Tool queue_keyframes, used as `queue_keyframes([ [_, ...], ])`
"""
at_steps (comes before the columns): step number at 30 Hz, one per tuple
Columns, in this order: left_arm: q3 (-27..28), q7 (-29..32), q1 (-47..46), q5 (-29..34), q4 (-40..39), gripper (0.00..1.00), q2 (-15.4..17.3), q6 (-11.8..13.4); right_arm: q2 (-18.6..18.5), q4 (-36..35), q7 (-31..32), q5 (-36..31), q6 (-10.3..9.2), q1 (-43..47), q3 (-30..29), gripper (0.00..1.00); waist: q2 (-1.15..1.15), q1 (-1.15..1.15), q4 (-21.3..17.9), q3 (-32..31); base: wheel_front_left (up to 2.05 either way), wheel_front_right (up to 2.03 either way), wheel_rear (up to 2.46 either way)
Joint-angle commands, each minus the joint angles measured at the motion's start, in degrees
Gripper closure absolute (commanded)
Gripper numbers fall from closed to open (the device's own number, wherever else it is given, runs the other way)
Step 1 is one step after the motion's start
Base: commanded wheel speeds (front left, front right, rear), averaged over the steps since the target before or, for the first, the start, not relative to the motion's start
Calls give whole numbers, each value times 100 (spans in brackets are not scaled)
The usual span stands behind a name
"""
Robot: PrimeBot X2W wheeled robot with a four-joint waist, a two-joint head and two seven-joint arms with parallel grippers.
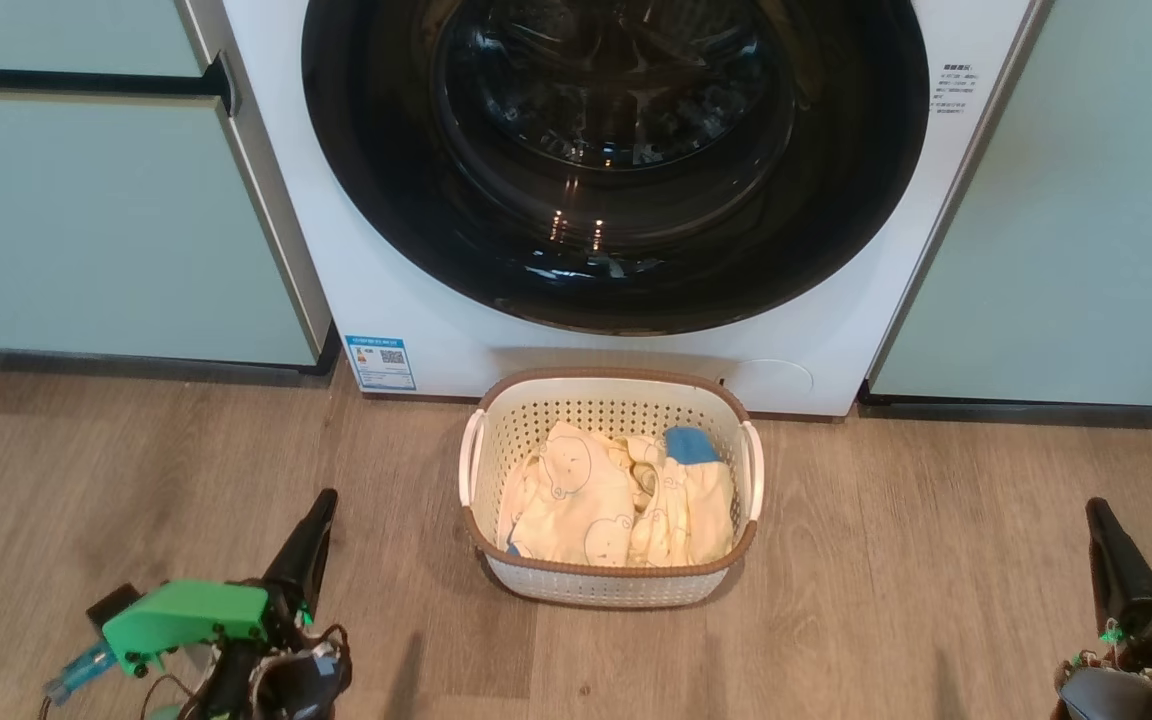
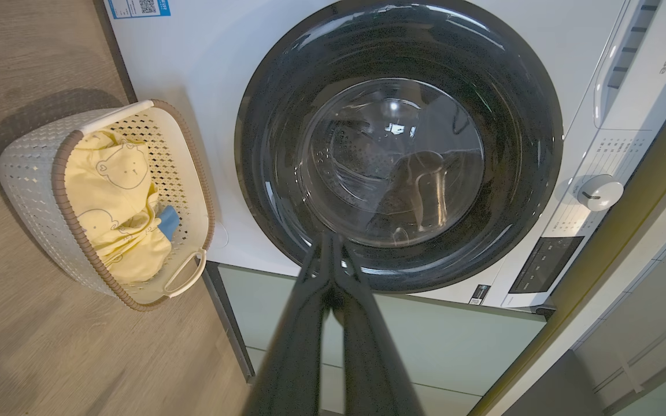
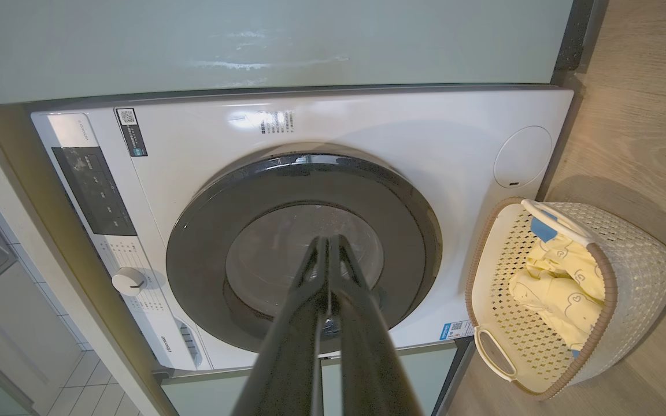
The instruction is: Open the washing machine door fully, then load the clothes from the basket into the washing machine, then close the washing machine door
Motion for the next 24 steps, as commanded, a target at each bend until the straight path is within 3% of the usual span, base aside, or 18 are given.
queue_keyframes([
  [1,170,35,-324,49,-182,100,52,-42,-85,-206,31,-10,-17,-310,94,100,0,0,0,0,0,0,0],
  [24,170,35,-324,49,-182,100,52,-42,-85,-206,31,-10,-17,-310,94,100,0,0,0,0,0,0,0],
])
